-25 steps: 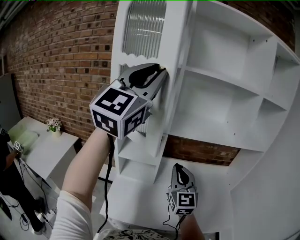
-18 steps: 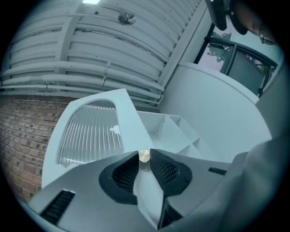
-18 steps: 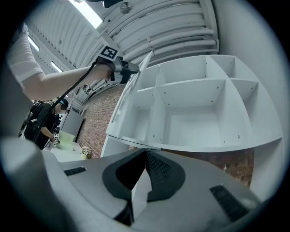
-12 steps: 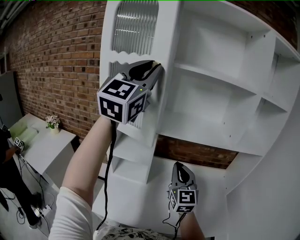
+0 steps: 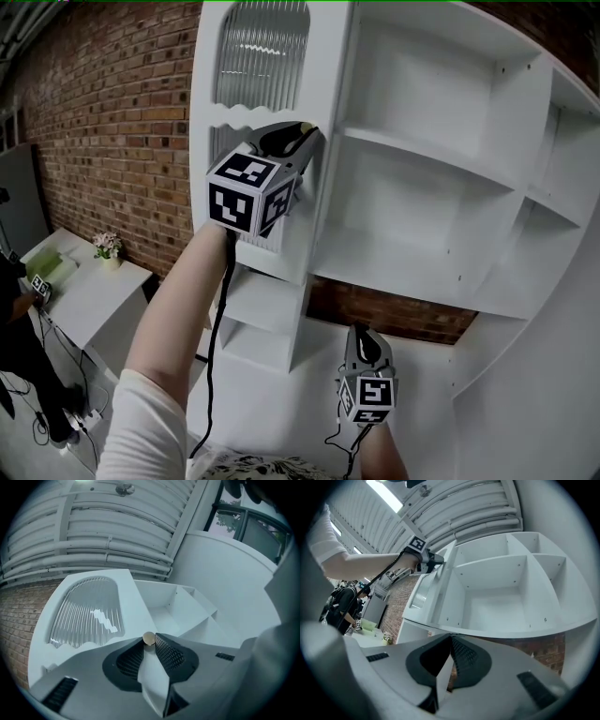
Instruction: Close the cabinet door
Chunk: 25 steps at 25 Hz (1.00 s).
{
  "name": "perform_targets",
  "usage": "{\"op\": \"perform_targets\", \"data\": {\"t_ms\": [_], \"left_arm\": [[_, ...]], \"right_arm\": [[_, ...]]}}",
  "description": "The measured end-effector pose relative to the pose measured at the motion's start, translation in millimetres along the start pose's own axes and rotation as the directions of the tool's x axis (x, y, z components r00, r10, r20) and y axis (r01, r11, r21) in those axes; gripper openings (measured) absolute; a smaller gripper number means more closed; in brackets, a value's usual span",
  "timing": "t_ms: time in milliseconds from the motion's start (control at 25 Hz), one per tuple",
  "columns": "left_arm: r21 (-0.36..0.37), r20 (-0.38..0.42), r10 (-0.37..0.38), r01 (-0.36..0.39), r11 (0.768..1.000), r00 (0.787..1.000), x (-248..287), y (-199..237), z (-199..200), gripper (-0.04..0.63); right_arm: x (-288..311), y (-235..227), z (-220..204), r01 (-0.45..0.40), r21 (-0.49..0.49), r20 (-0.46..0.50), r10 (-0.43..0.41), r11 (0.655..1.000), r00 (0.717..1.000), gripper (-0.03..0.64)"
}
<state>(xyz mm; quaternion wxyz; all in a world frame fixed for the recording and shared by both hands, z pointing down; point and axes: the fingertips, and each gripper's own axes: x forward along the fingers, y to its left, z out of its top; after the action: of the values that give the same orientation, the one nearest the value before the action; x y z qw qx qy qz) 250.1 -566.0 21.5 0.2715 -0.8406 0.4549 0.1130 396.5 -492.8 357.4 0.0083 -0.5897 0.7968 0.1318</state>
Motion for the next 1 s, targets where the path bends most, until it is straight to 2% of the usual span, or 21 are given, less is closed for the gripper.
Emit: {"op": "perform_targets", "data": {"t_ms": [160, 480, 720, 1000], "left_arm": [[0.051, -0.018, 0.018, -0.017, 0.999, 1.000, 11.2, 1.9, -7.8, 0.091], [0.082, -0.041, 0.045, -0.041, 0.996, 0.998, 30.4, 5.7, -20.4, 0.091], [0.082, 0.002, 0.037, -0.038, 0.996, 0.999, 31.7, 6.3, -19.9, 0.091], [0.051, 0.011, 0.042, -0.042, 0.998, 0.999, 29.0, 8.3, -20.5, 0.094]], "right_arm": [[5.1, -5.3, -6.1, -0.001, 0.012, -0.004, 0.001, 1.000, 1.000, 0.008], [9.2, -14.5, -11.0, -0.002, 0.038, 0.000, 0.002, 0.999, 1.000, 0.008], [11.5, -18.9, -10.7, 0.006, 0.045, 0.003, -0.006, 0.999, 1.000, 0.008], [2.5, -5.4, 2.1, 0.003, 0.031, 0.011, -0.003, 1.000, 1.000, 0.008]]}}
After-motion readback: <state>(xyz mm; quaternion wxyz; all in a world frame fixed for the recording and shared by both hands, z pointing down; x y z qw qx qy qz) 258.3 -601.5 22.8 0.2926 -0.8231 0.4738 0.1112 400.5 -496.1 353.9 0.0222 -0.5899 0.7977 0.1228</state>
